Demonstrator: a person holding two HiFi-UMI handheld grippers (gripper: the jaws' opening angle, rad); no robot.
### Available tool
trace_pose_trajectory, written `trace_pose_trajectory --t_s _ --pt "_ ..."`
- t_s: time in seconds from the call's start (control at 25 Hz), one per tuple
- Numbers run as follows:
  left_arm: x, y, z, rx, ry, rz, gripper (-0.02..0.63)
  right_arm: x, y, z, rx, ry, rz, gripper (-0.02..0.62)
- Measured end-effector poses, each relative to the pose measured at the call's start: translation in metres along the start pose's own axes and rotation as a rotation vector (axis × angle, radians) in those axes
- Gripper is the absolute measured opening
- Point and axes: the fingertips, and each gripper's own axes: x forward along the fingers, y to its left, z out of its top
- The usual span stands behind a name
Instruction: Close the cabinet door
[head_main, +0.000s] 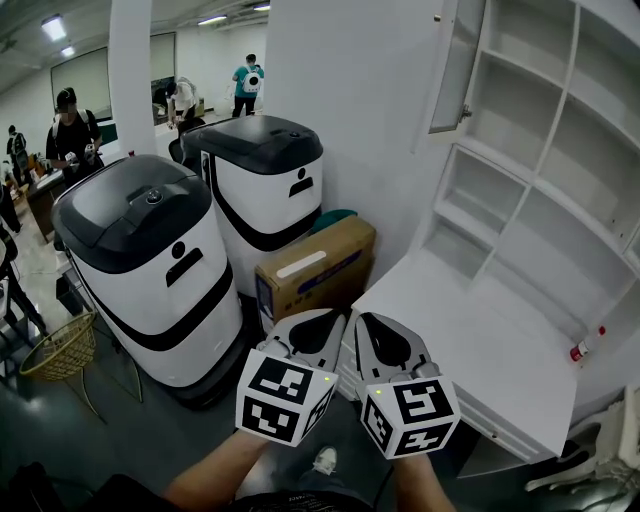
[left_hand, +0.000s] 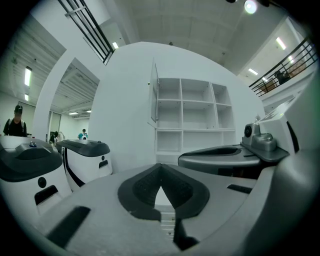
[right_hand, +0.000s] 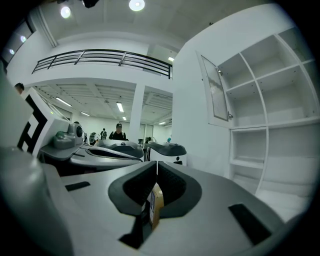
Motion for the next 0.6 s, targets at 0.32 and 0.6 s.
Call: trace_pose_trajectory --t_s 0.32,0.6 --pt "0.069 0.019 0.014 0.005 -0.002 0.0 0.011 0.048 -0.056 0.008 0.001 -0.003 -0.005 0.021" --pt "0.125 0.024 0.024 0.011 0.009 0.003 0.011 0.08 -0.099 0.011 0.01 -0.005 0.01 0.021"
